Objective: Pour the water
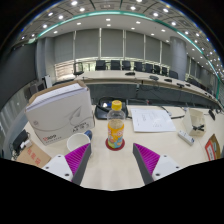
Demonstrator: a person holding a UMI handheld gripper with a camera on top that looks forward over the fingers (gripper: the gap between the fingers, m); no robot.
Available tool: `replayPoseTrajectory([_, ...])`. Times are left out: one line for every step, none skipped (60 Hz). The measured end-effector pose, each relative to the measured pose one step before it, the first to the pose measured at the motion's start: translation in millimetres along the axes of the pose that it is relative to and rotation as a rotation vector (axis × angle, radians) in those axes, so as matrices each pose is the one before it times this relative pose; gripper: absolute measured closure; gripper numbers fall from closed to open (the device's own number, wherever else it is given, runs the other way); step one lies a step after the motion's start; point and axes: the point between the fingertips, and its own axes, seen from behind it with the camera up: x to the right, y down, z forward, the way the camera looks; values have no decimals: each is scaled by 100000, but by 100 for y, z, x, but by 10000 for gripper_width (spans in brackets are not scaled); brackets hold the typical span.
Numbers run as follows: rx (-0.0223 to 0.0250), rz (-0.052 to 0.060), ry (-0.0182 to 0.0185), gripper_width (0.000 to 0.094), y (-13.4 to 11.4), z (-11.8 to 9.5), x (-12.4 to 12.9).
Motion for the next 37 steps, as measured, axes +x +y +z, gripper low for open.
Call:
replayPoseTrajectory([-706,-102,864,77,73,-1168,-220])
replayPoseTrajectory([-601,-147,842,78,68,-1151,-233])
replayPoseTrajectory([-381,-202,689,76,56,-1136,-265])
replayPoseTrajectory([-301,-203,563,77,66,-1121,-295])
replayPoseTrajectory([-421,-190,583,79,136,-1059,-259])
replayPoseTrajectory([-707,-188,716,77,-60,-1445,-8])
replayPoseTrajectory([-162,-42,766,74,198,-968,-207])
replayPoseTrajectory([199,97,304,75,172,-798,-277])
replayPoseTrajectory([162,258,351,76,111,-857,-260])
replayPoseTrajectory([156,268,302,72,116,-819,-251])
replayPoseTrajectory([75,100,115,75,116,-807,-274])
replayPoseTrajectory([61,-19,45,75,121,-748,-267])
replayPoseTrajectory([21,-94,80,75,95,-661,-222])
replayPoseTrajectory([48,-97,205,76,96,-646,-166])
replayPoseTrajectory([121,27,393,75,100,-637,-83])
replayPoseTrajectory([107,59,579,75,-15,-815,-59])
replayPoseTrajectory([244,1,460,74,108,-451,-16])
replayPoseTrajectory([-9,-162,410,74,94,-539,-20])
replayPoseTrajectory([78,-145,400,74,135,-413,-23])
replayPoseTrajectory([45,-143,329,74,128,-324,-19])
replayPoseTrajectory([-11,-181,214,74,138,-309,-56])
replayPoseTrajectory([1,-265,101,76,134,-277,-75])
replayPoseTrajectory([17,-412,72,77,91,-229,-77])
replayPoseTrajectory([-24,-532,96,76,86,-208,-56])
replayPoseTrajectory([-114,-160,155,77,44,-230,-20])
replayPoseTrajectory([-210,118,26,77,104,-88,-76])
replayPoseTrajectory([-128,312,8,77,87,-86,-41])
replayPoseTrajectory([127,269,132,76,34,-89,9])
replayPoseTrajectory([185,112,318,75,5,-57,76])
replayPoseTrajectory([83,-116,439,77,41,-49,76])
replayPoseTrajectory([19,-398,514,76,43,-41,89])
replayPoseTrajectory([-25,-286,374,78,75,-26,126])
replayPoseTrajectory([50,-121,229,78,4,-43,64])
replayPoseTrajectory([192,59,31,78,-1,-36,26])
replayPoseTrajectory([336,24,-38,79,-68,-14,-16])
replayPoseTrajectory([291,-104,-114,77,-92,9,-10])
replayPoseTrajectory([64,-104,-196,75,-35,41,-44])
